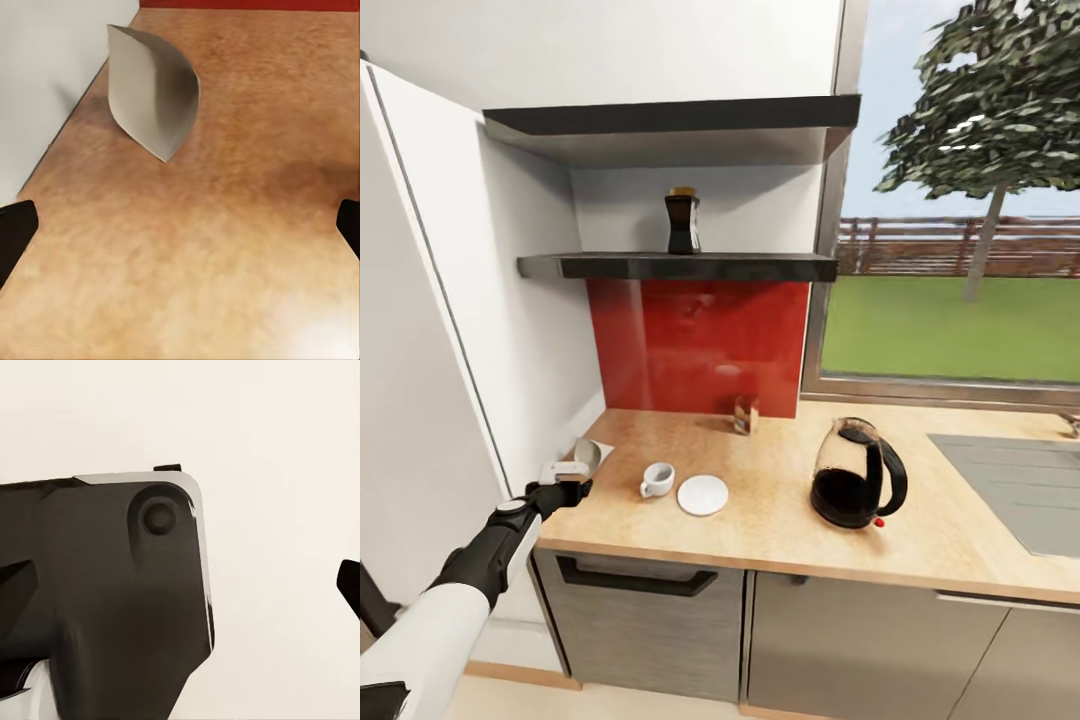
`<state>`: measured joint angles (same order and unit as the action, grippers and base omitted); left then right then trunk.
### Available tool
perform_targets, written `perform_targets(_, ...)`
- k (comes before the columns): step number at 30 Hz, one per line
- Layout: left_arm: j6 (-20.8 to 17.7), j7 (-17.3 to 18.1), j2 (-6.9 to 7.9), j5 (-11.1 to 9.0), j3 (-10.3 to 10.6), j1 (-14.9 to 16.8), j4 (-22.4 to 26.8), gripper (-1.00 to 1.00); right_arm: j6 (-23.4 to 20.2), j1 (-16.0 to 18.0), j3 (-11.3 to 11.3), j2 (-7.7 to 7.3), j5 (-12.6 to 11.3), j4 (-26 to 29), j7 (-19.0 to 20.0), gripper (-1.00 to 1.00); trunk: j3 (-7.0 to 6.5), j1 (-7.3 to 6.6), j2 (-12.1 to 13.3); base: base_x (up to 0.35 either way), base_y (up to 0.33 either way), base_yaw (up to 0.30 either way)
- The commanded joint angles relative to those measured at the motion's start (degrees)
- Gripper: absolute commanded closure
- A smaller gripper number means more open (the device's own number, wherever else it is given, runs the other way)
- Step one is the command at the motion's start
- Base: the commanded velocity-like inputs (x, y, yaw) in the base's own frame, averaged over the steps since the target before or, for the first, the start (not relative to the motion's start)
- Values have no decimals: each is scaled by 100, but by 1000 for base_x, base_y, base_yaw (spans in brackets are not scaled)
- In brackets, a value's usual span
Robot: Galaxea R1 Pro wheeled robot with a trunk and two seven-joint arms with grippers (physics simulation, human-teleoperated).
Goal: Set up a coffee station on the kitchen countertop: keep the coffee maker on the countertop, move the bottle of coffee from the kitchen shelf to the counter next to the coffee maker, place a paper coffee filter on top of the coffee maker, put the saucer next to the coffee maker with the coffee cup on the saucer, and place the electric kettle next to the coffee maker.
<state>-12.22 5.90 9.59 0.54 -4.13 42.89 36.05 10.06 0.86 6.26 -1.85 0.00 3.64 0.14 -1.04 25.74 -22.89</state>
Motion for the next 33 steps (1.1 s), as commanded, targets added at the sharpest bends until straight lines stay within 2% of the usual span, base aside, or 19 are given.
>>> perform_targets(1,-35,-1,-9,0,-25,0,8,-100,22,2,33,1,0,-7,2,-100,2,4,-3,220,26,0)
perform_targets(19,-35,-55,-27,-10,-26,0,1,-100,22,2,33,1,0,-11,0,-100,2,4,-3,203,16,0)
perform_targets(26,-35,-54,-115,-2,-26,0,-1,-100,22,2,33,1,2,-13,2,-100,2,4,-3,66,6,0)
perform_targets(33,-35,-54,-124,-1,-26,0,-2,-100,22,2,33,1,5,-13,3,-100,2,4,-3,77,28,0)
